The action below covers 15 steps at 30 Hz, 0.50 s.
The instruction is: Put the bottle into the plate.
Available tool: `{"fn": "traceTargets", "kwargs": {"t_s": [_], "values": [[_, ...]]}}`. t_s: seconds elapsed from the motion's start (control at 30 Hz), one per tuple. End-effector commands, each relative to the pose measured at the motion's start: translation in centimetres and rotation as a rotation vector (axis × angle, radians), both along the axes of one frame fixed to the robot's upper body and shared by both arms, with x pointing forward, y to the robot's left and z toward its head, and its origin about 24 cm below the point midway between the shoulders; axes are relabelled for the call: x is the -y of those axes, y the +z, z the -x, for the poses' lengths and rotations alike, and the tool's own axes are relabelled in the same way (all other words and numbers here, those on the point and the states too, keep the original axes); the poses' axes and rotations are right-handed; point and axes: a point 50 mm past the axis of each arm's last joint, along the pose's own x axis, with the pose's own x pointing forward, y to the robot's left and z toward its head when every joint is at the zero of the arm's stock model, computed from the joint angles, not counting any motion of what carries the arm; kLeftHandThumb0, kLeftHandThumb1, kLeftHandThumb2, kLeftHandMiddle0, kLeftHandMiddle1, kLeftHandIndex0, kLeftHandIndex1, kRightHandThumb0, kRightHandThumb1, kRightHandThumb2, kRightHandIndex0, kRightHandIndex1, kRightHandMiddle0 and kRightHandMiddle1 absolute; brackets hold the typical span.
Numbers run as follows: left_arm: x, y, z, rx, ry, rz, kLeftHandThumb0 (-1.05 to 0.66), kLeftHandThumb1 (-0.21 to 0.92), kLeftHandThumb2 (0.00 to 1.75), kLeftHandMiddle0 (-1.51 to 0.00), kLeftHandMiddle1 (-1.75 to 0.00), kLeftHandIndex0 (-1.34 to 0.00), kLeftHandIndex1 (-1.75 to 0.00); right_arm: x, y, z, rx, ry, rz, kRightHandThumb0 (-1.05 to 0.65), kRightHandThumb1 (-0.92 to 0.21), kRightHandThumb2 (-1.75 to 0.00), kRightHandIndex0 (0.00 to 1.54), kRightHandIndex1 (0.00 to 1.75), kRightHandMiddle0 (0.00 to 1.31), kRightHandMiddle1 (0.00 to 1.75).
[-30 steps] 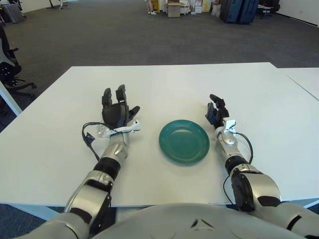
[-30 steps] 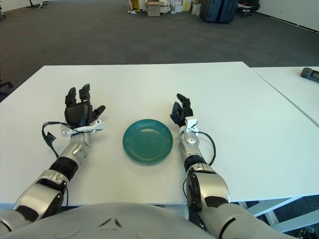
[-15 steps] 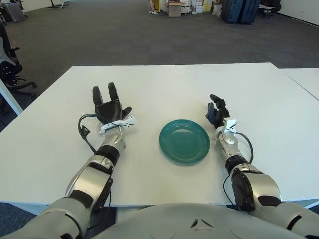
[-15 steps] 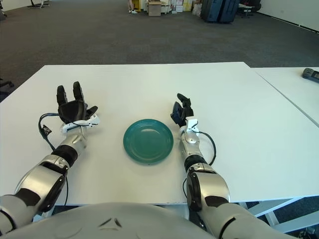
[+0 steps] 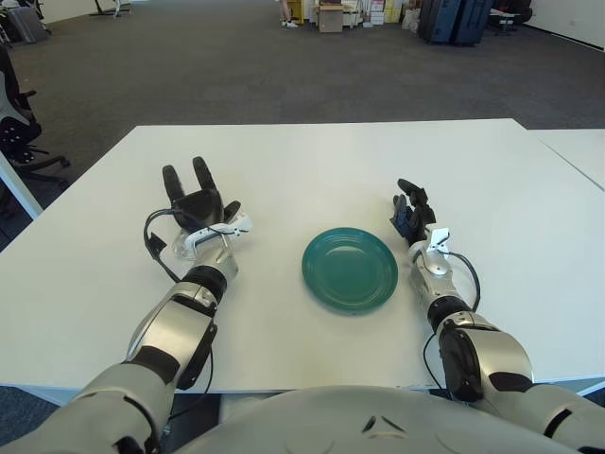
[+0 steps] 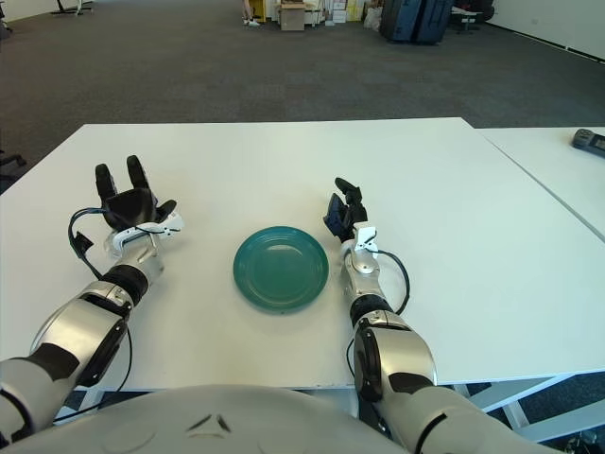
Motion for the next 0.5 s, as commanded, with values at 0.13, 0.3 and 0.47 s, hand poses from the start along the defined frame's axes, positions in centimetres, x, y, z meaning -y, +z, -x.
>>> {"fn": "traceTargets", "kwargs": {"t_s": [0.13,0.3,0.47], "values": [[-0.8,-0.2,-0.3,-0.09,0.08,0.087,-1.05,0.92,0.72,-0.1,-0.05,0.0,0.0,-0.3,-2.7,2.2,-0.141,-0.01,-0.047,-0.73,-0.92,-0.83,0.32,0.01,0.0,0.78],[-0.8,-0.7,-0.1,-0.14,0.114,0.154,-1.05,0.92,0.69,-0.19,-0.08,0.0,0.0,-0.3,-2.6,2.1,-0.139,-0.007,-0.051,-0.74,-0.92,-0.83,0.31,0.01,0.0,0.79],[-0.7,-1.0,0.0,-0.164,0.12,0.185,-1.05,0.92,0.64,-0.3,-0.24,-0.02,-0.16,-0.3,-2.6,2.1,-0.14,-0.007,-0.056,-0.74,-0.92,-0.84,0.31,0.01,0.0,0.8]]}}
